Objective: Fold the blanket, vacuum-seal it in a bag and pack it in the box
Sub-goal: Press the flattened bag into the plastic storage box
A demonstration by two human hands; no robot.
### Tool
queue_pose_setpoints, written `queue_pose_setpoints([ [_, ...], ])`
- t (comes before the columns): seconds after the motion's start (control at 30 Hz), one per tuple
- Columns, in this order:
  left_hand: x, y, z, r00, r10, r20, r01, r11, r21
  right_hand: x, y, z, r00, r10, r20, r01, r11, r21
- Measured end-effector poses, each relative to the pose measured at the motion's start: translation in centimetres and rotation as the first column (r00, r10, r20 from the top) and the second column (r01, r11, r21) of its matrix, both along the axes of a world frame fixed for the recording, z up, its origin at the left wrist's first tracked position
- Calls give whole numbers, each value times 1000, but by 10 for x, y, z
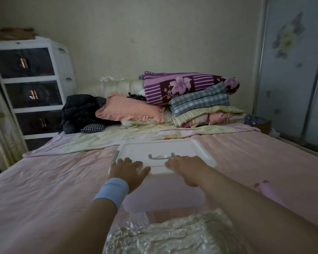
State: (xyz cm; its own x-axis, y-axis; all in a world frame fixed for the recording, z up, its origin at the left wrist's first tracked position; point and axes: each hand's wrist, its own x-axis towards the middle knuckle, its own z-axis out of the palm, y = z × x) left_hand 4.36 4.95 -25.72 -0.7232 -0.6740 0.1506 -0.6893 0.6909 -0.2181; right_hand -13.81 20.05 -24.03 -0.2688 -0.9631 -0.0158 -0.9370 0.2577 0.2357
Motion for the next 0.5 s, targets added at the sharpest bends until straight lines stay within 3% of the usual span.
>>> queue_pose_setpoints([
  [0.13,3,17,7,993,-17,-116,22,999,42,30,-17,22,992,-115,52,109,987,117],
  [0.3,26,4,4,933,9,-359,44,989,140,79,-65,18,980,47,192,-10,982,-188],
  [0.37,33,-2,2,900,-3,-436,84,982,167,84,-79,1,984,62,168,-29,980,-195],
  [0.5,42,-25,-4,815,50,-577,71,980,186,88,-92,-28,963,61,264,-15,984,-175],
])
